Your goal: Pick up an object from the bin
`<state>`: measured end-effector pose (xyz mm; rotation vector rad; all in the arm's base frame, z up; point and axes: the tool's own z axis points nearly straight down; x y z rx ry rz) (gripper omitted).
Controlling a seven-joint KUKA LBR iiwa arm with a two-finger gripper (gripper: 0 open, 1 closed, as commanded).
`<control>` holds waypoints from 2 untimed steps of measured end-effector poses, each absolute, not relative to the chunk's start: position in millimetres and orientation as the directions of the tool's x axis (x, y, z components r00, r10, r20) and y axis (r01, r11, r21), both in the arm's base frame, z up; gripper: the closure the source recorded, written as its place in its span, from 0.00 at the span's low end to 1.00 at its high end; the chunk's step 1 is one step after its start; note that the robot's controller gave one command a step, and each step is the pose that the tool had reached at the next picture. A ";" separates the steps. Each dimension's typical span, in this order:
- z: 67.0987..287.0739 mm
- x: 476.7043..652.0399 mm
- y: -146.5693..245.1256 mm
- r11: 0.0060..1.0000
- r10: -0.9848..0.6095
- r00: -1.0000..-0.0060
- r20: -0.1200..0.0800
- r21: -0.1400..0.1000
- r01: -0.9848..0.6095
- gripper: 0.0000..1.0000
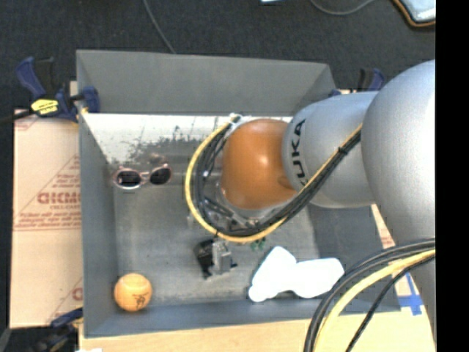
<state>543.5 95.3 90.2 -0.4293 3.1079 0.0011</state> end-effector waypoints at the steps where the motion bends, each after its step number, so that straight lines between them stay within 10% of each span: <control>1: 140.6 523.6 83.1 0.850 -0.526 -0.850 -0.015 -0.005 -0.526 0.00; 2: 100.3 540.0 65.6 0.815 -0.580 -0.815 -0.002 0.000 -0.580 0.00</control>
Offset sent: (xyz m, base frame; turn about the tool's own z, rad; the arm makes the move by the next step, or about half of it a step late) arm -0.0042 -0.0290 0.0098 -0.3479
